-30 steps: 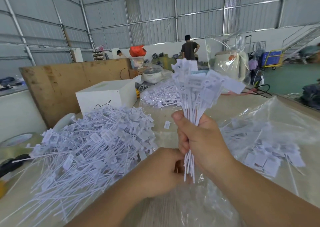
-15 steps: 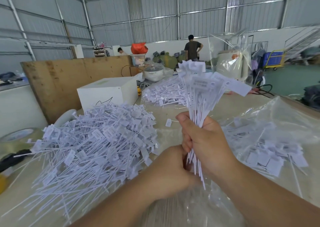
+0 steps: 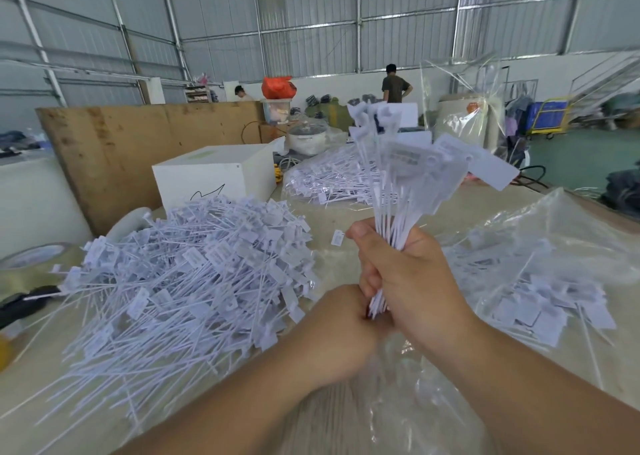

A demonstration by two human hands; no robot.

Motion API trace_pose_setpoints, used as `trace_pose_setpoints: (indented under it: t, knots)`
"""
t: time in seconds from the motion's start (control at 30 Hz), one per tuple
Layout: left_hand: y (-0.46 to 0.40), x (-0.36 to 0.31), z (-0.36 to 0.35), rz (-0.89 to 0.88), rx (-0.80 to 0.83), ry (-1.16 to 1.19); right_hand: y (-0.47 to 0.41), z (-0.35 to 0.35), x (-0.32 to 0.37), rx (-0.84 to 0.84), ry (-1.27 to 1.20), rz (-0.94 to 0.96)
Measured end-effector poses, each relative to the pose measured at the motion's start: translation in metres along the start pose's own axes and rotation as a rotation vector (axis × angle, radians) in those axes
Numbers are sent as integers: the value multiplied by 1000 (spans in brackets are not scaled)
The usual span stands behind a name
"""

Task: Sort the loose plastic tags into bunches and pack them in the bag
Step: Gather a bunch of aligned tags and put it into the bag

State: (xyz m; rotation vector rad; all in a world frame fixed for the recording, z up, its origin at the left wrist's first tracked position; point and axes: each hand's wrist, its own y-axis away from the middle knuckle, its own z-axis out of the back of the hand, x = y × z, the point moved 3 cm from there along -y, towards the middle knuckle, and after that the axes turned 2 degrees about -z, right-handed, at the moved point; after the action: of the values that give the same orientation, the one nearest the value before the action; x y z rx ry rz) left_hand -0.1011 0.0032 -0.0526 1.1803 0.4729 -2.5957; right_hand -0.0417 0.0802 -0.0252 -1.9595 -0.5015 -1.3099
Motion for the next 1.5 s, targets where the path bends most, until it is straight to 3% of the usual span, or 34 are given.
trace_pose_setpoints:
  t: [0.17, 0.27, 0.37, 0.63, 0.73, 0.83, 0.93, 1.0, 1.07, 1.13, 1.23, 1.3, 1.5]
  knots:
    - [4, -6, -11, -6, 185, 6, -4, 7, 4, 64, 1, -65]
    - [6, -7, -25, 19, 201, -287, -4, 13, 8, 156, 196, -162]
    - [0, -5, -29, -23, 85, -555, -5, 21, 14, 227, 413, -238]
    - [-6, 20, 26, 83, -137, -367, -11, 48, 46, 325, 438, -297]
    - [-4, 14, 38, 15, -198, -454, -12, 59, 53, 511, 515, -350]
    - [-3, 8, 32, -32, -159, -472, -7, 68, 52, 737, 611, -439]
    - [2, 14, 20, 139, -87, -457, -1, 71, 48, 894, 729, -472]
    - [6, 24, 23, 277, -157, -382, 0, 72, 41, 934, 824, -506]
    - [5, 26, 28, 294, -172, -344, 0, 73, 33, 941, 946, -546]
    - [-4, 23, 34, 187, -138, -383, -1, 76, 23, 891, 1120, -600]
    - [-10, 27, 45, 128, -339, -159, -5, 80, 17, 785, 1319, -613]
    - [-9, 27, 51, 74, -467, -22, -8, 81, 17, 714, 1431, -566]
    - [-1, 4, 46, -213, -626, -100, -13, 76, 13, 479, 1737, -341]
